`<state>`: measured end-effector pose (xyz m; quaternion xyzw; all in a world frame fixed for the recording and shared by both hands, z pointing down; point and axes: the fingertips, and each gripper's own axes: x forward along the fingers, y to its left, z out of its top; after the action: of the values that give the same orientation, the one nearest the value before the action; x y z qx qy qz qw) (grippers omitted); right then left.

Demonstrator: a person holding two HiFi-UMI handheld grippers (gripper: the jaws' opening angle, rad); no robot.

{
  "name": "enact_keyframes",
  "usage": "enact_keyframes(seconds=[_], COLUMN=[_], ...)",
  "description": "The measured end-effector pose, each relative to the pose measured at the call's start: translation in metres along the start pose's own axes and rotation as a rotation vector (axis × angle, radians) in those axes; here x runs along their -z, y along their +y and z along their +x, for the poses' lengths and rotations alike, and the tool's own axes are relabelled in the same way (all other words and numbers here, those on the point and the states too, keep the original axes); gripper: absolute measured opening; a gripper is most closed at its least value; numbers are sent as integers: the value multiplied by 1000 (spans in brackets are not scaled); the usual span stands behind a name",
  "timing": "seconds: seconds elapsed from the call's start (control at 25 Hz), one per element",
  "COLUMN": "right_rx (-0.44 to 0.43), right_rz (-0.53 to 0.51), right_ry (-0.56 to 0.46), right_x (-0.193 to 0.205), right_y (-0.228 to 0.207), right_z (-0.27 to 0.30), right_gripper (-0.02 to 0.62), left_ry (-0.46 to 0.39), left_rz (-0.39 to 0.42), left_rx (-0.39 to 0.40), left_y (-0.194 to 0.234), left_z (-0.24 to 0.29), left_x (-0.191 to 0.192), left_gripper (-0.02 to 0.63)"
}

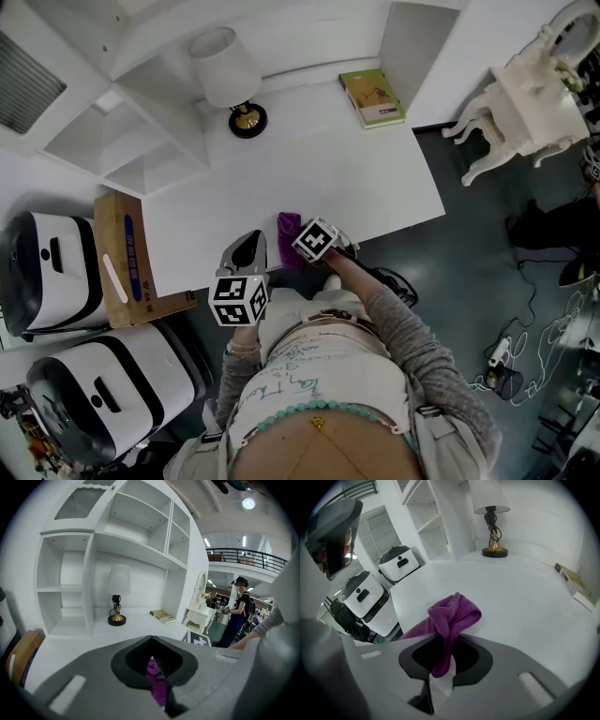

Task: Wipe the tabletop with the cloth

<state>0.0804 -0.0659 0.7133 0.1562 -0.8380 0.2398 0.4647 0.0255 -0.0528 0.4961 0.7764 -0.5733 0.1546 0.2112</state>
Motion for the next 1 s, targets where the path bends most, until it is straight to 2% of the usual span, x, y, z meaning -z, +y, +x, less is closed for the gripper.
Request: enact_keyframes(seconds=[0.48,0.64,0.76,1.0], right_rx=[6,-38,-5,-7], right_rz=[27,37,33,41], right_ry=[7,-19,9,16], right_x=[19,19,29,36], right_y=[-27,-24,-37,-47], right_z=[-17,-20,-24,-30], right_gripper=[87,87,87,89], left_ry=[1,4,7,11], left_rz=[-3,-3,-4,2], left_rx=[5,6,8,14], left_y=[-21,-27,-32,-40], left_z=[10,13,17,25], left_x=[-1,0,0,-1], left_gripper=[2,2,2,2])
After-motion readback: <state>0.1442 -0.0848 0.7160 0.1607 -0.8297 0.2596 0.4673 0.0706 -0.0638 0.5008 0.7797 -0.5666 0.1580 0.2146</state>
